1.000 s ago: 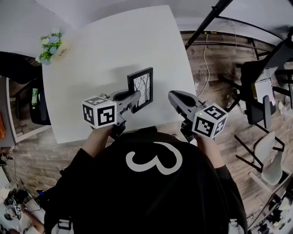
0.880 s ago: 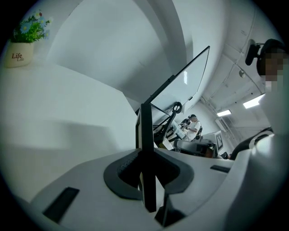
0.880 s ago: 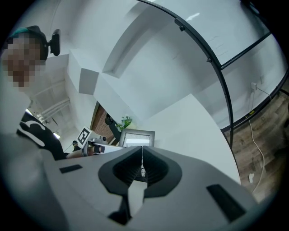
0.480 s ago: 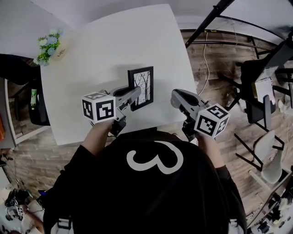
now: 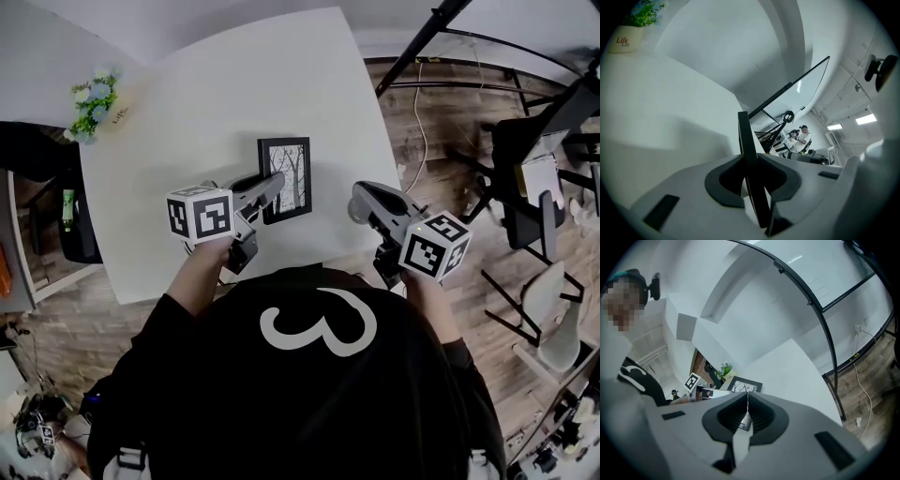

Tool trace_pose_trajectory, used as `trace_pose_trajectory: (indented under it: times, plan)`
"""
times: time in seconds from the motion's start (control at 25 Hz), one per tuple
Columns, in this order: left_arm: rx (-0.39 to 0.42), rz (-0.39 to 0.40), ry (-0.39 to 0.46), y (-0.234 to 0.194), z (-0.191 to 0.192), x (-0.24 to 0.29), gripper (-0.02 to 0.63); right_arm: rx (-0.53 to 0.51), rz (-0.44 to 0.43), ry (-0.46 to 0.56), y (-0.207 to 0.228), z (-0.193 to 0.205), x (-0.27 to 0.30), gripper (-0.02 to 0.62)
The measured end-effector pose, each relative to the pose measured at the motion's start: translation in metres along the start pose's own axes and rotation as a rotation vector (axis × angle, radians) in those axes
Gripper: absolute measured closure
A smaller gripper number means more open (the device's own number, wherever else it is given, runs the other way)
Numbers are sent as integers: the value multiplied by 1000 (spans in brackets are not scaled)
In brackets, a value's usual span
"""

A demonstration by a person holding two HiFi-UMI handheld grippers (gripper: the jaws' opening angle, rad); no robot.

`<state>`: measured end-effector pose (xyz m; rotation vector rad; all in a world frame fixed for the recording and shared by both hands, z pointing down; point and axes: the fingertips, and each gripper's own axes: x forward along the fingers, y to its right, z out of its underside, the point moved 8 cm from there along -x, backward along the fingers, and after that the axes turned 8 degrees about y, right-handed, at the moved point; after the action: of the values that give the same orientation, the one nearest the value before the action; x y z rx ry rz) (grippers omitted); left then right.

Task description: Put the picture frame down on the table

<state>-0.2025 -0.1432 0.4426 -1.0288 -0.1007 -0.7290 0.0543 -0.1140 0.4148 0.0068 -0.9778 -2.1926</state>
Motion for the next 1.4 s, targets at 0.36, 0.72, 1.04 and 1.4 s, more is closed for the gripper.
trace_pose_trajectory:
  times: [0.36,0.72,1.04,1.4]
  plan:
    - [-14,-47,-12,-15,2,5,529,6,-15,-11,2,3,6,572]
    - [15,-95,-41,-22,5,9,522,11,-25,-23,4,3,10,572]
    - [22,-123,-70,-32,11,11,473,15,-33,-34,6,1,19,572]
    - [59,-174,-98,-35,17,14,410,26,-67,-50,4,5,34,572]
